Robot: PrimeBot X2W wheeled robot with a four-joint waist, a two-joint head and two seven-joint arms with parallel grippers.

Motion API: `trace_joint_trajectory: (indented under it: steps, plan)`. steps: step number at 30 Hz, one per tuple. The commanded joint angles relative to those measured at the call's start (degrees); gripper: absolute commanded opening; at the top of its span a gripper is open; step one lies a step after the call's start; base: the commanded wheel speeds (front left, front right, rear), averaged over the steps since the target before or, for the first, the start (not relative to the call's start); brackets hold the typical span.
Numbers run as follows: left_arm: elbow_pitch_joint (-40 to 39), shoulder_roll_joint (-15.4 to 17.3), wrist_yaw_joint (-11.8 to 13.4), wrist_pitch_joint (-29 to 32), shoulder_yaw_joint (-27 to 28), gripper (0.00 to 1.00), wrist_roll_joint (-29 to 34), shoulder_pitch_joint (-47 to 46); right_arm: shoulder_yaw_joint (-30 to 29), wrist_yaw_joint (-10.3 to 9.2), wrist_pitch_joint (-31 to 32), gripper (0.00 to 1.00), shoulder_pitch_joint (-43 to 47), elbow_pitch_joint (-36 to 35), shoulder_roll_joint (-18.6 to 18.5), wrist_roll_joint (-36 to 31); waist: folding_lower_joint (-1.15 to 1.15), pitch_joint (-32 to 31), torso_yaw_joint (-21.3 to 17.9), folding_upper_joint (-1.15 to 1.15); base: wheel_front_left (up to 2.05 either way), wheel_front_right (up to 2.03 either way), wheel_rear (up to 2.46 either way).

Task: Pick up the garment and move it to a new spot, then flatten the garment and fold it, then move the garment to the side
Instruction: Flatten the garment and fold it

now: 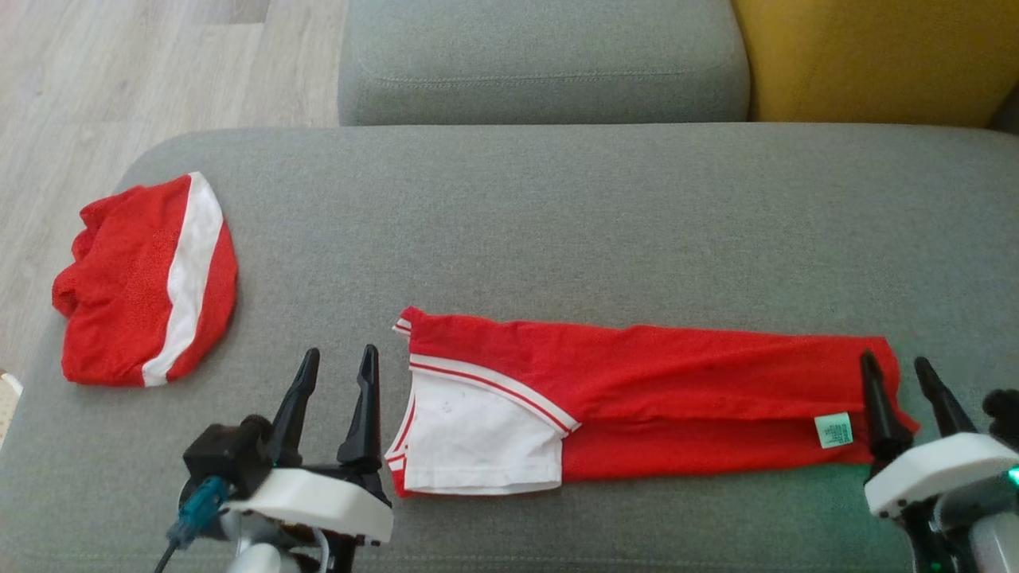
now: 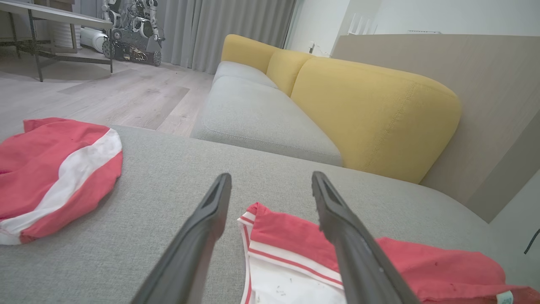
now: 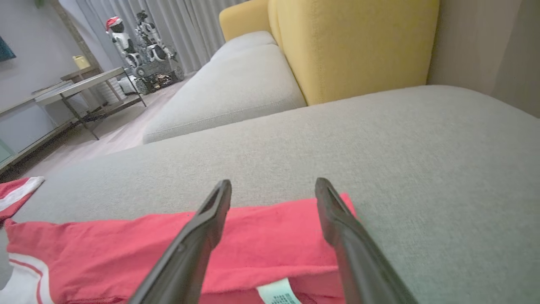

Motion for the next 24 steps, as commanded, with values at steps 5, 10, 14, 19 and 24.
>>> trace_joint_trajectory:
  steps: [5, 10, 14, 19, 24]
  plan:
    - [-0.6, -2.1, -2.0, -0.7, 3.7, 1.0, 2.2, -2.0, -3.2, -0.04, -0.2, 1.0, -4.7, 5.4, -0.1, -2.3, 0.0, 1.6, 0.6, 0.0, 0.0, 0.0, 0.0]
    - [0.1, -2.8, -3.2, -0.7, 4.0, 1.0, 3.4, -2.2, -6.6, -0.04, 0.3, 1.0, -7.6, 11.4, 0.8, -4.1, 0.0, 2.7, 0.9, 0.0, 0.0, 0.0, 0.0]
    - [0.3, -3.3, -3.9, -0.7, 4.4, 1.0, 4.3, -2.9, -9.9, -0.04, 0.9, 1.0, -10.5, 17.0, 1.1, -6.8, 0.0, 4.0, 1.5, 0.0, 0.0, 0.0, 0.0]
    - [0.5, -3.8, -4.4, -0.7, 5.0, 1.0, 5.0, -3.9, -12.7, -0.04, 2.7, 1.0, -14.1, 22.8, 1.8, -9.5, 0.0, 5.3, 2.0, 0.0, 0.0, 0.0, 0.0]
    - [0.6, -4.0, -4.7, -0.7, 6.3, 1.0, 5.5, -4.3, -11.5, -0.04, 6.3, 1.0, -15.6, 26.8, 2.1, -8.7, 0.0, 5.6, 2.1, 0.0, 0.0, 0.0, 0.0]
